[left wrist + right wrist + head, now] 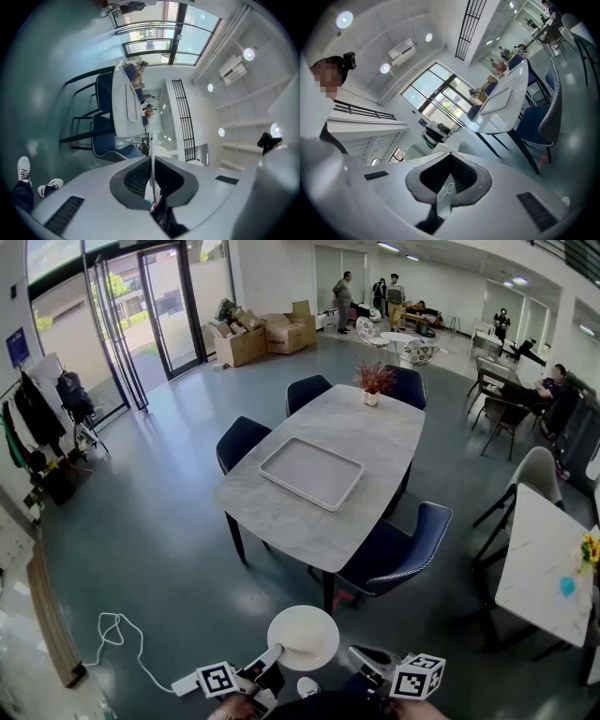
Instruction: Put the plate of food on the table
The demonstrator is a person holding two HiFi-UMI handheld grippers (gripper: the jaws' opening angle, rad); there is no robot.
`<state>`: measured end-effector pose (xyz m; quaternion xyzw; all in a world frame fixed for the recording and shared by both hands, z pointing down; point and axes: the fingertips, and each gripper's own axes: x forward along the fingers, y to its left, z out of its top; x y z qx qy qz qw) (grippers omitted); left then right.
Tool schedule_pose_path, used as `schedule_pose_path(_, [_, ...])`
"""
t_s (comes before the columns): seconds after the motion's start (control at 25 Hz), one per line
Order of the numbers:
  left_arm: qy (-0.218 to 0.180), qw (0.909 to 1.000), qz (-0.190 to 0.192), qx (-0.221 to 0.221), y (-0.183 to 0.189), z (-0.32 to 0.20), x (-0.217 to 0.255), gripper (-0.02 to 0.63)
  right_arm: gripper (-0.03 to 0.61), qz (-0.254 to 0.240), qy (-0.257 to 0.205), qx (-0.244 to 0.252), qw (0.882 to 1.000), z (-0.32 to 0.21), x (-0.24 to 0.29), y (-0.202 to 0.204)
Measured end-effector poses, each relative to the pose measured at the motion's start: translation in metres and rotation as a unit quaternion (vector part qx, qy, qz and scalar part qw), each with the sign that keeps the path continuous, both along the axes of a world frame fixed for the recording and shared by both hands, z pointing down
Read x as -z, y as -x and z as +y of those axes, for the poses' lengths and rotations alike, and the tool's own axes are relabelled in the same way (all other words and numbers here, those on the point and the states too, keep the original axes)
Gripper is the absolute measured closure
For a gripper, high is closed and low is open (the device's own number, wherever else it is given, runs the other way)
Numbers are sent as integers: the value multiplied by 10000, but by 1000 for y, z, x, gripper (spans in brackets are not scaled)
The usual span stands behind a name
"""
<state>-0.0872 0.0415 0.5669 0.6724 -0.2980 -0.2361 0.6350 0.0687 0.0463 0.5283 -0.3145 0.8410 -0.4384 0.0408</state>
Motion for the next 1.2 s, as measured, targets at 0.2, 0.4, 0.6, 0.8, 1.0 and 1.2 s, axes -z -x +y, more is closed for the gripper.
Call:
schedule_pose_path(0.2, [-24, 10000, 3, -1, -3, 1, -1, 595, 568, -213, 123, 27, 9997, 5, -7, 0])
schedule_pose_path(0.4, [2, 10000, 26, 30, -2, 0, 1, 595, 568, -312, 166, 19, 9994, 5, -7, 2])
schedule_pose_path(0.6, [-44, 10000, -60, 25, -3, 5, -2, 595, 566, -420, 199, -75, 9989, 5, -8, -7])
schedule_pose_path(0.8, [-147, 9999, -49, 16, -3, -3, 7, 595, 566, -508, 96, -201, 9985, -10, 1, -11])
schedule_pose_path(1.0, [-223, 9997, 34, -40, -5, -4, 17, 595, 565, -521, 166, -278, 9981, -21, 5, -6])
schedule_pose_path(1.2, [-243, 9997, 50, -74, -5, -5, 19, 595, 518, -450, 201, -122, 9987, -31, 4, 5])
